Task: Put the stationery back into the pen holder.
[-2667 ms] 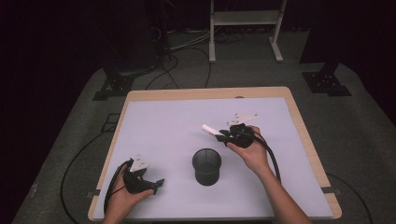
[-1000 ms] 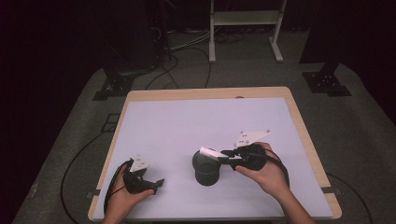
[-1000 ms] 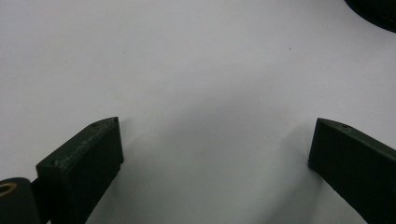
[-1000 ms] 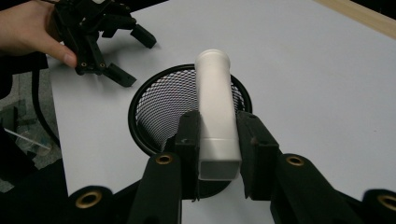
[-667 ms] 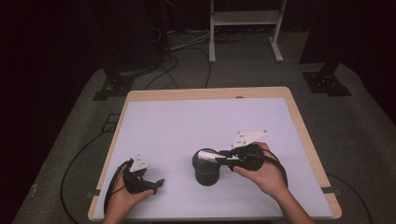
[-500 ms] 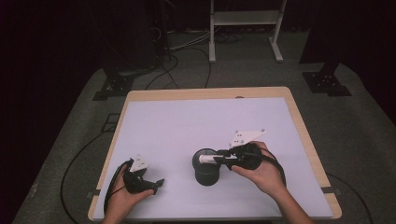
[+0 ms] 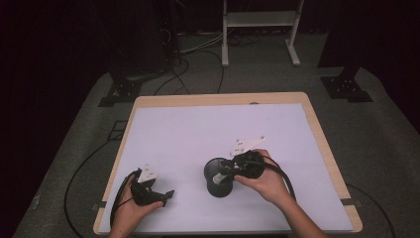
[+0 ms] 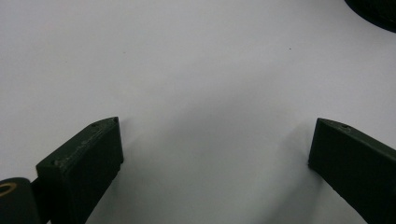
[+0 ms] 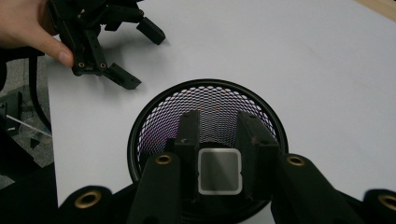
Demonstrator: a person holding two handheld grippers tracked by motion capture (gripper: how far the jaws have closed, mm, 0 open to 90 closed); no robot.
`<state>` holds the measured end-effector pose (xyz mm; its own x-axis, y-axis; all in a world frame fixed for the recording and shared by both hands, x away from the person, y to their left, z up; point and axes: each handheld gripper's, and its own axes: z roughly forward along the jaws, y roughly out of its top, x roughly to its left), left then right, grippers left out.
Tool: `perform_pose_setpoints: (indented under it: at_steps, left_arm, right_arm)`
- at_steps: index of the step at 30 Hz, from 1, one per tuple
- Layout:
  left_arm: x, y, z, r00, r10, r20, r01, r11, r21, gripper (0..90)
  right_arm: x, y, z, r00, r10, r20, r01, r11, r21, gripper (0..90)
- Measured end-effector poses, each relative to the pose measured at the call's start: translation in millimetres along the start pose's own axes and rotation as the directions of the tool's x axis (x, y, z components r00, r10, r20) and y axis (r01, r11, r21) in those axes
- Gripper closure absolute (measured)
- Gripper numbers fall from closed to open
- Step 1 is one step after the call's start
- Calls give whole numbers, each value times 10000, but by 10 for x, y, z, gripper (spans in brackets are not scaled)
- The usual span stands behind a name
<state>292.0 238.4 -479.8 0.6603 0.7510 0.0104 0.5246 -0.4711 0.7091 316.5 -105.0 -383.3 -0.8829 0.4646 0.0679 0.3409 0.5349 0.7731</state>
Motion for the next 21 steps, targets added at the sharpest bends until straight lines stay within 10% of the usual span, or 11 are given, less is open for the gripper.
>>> perform_pose_setpoints:
  at_steps: [21]
  left_arm:
    - [0, 0, 3, 10000, -17, -2, 17, 10000, -22, 22]
  right_arm:
    - [-139, -125, -286, 9983, 364, 447, -338, 9977, -591, 617]
